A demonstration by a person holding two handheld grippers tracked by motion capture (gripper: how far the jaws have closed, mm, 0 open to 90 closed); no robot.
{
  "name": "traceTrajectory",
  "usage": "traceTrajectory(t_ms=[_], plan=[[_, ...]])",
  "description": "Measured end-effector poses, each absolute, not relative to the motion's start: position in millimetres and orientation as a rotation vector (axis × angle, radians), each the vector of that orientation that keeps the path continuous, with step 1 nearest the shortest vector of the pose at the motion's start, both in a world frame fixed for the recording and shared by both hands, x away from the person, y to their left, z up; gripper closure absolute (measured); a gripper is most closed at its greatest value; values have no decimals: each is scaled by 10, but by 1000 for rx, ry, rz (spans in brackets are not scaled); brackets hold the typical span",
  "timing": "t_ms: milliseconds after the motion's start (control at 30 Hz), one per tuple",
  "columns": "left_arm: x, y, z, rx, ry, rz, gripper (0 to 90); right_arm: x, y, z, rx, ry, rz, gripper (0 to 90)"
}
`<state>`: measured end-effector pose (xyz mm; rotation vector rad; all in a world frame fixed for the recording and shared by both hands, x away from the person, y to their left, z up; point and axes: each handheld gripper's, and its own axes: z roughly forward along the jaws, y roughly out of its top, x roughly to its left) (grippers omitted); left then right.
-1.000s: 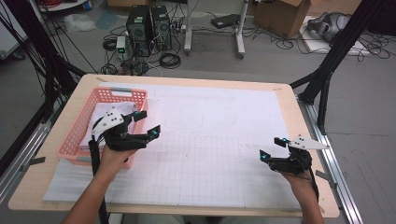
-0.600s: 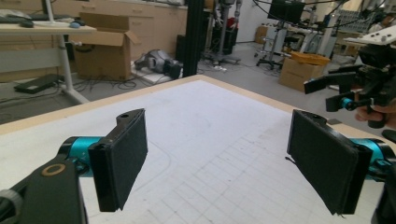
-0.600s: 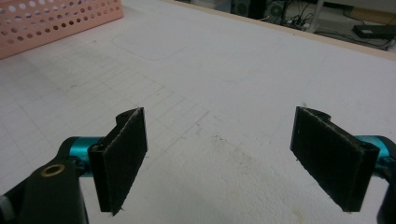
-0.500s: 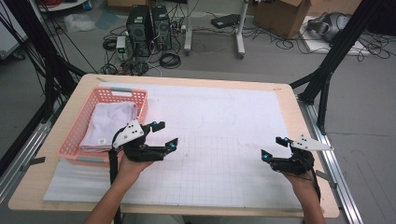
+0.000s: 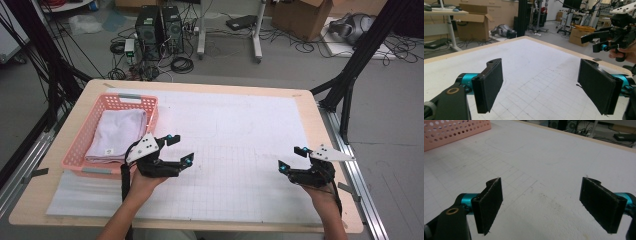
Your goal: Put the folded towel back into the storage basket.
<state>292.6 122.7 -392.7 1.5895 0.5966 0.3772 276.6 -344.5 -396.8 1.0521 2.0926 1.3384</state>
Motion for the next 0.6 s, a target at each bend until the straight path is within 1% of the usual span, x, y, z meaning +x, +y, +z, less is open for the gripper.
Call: traceTrajectory(t_ms=[600], plan=[[2949,1235,-3961,1591,613,377,208,2773,-3454,-3972,1051,2093,1337,177]])
